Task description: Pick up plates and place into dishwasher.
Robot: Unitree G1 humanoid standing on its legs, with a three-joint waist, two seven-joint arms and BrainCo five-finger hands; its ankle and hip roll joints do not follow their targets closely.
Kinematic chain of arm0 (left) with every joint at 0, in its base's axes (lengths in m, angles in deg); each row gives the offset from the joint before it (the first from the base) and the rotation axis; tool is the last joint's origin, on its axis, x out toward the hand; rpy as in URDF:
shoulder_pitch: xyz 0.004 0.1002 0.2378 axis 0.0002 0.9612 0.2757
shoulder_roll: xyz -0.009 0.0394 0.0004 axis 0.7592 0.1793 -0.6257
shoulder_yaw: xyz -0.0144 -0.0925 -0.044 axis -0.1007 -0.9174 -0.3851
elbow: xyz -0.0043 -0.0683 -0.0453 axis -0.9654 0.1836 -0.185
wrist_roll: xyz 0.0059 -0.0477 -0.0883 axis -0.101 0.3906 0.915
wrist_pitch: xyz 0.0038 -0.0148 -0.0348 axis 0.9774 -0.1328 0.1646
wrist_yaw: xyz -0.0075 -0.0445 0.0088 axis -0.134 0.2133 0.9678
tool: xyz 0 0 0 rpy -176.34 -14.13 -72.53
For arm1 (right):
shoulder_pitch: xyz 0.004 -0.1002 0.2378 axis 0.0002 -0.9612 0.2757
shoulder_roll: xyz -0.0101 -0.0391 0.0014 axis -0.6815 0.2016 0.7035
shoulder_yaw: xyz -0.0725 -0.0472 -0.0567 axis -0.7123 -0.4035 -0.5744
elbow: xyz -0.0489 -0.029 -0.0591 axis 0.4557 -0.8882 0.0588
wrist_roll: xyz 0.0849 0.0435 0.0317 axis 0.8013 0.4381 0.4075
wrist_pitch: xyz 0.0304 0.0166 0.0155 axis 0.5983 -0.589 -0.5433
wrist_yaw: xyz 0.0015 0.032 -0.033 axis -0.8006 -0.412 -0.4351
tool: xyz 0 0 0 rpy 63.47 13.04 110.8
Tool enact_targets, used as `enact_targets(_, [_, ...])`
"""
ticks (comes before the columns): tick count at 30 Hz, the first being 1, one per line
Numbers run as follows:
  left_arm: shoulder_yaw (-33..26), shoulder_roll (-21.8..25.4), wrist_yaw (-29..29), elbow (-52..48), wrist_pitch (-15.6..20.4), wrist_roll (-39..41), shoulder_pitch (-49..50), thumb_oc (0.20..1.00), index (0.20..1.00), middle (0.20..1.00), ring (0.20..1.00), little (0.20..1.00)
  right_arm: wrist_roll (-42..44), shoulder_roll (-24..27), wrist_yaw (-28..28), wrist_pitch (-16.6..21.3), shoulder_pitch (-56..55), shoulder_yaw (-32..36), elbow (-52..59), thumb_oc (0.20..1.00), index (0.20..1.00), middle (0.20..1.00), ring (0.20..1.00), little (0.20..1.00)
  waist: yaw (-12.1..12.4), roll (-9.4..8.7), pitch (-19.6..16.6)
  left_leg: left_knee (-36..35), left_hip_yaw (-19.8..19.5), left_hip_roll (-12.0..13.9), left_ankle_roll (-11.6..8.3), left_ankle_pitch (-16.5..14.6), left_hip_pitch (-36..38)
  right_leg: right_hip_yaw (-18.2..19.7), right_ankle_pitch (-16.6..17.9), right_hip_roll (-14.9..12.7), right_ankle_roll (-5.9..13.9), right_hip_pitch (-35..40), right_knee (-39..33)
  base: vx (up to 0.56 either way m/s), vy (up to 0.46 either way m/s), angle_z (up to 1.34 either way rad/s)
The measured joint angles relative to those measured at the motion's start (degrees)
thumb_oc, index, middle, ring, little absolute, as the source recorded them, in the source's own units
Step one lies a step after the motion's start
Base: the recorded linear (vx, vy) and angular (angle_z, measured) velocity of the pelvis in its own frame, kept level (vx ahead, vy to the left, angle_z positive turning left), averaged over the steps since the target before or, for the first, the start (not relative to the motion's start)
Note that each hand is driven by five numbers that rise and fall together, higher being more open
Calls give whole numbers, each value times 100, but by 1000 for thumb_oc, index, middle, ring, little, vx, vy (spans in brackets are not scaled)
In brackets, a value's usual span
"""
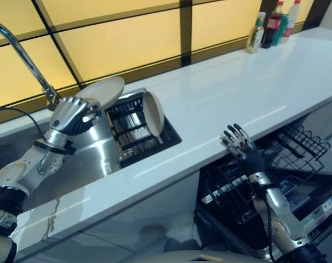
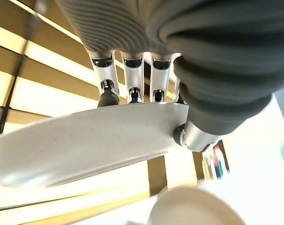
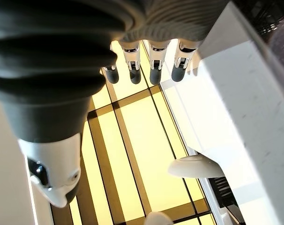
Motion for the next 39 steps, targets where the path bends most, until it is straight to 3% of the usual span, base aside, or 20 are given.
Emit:
enact_targets(5, [-600,-855,808,-1133,81,1281,378,200,200,200,200,200,-330,-77,221,109,10,21,-1,1000,1000,1000,1000,1000,95,-60,-140,-2,-75,-9,-1,-2,-26,-76,-3,-15,-2,32,-47,-62,-1,8])
enact_targets(11, [-832,-2028,2067,-2066,-3,3274,536,200,200,200,200,200,-584,-400,374,125,5,217,3,1000,1000,1000,1000,1000,193,-114,-234,-1,-75,-12,26,-26,-37,-73,-2,-17,-1,23,-57,-89,0,0])
enact_targets(17, [-784,-2562,2905,-2735,-259,4459,547,200,200,200,200,200,-680,-495,422,121,9,233,6,1000,1000,1000,1000,1000,175,-136,-248,0,-44,-12,26,-30,-45,-39,-2,-15,0,-8,-53,-72,11,-3])
enact_targets(23, [-704,-3238,3848,-2973,-831,6065,582,200,200,200,200,200,-784,-584,374,117,9,399,8,1000,1000,1000,1000,1000,146,-137,-250,-1,74,-9,32,-47,-37,76,7,-5,7,-63,-37,-50,17,-9])
enact_targets(32, [349,-4015,5389,-2994,-2038,8999,641,200,200,200,200,200,-354,-935,-30,-7,34,442,16,1000,1000,1000,1000,1000,-24,-132,-244,-5,250,-30,50,-104,21,239,25,-32,37,-83,-56,-14,11,-9])
enact_targets(35, [525,-4202,5688,-2998,-2310,9578,778,200,200,200,200,200,-138,-939,-168,-87,75,297,70,1000,1000,1000,1000,1000,-128,-117,-235,-6,260,-37,51,-112,21,247,26,-44,39,-82,-69,0,0,0])
enact_targets(39, [655,-4154,5707,-2998,-2330,9524,890,200,200,200,200,200,294,-935,-335,-168,138,196,80,1000,1000,1000,1000,1000,-99,-90,-218,-7,261,-39,52,-117,20,245,33,-52,46,-71,-91,0,0,0])
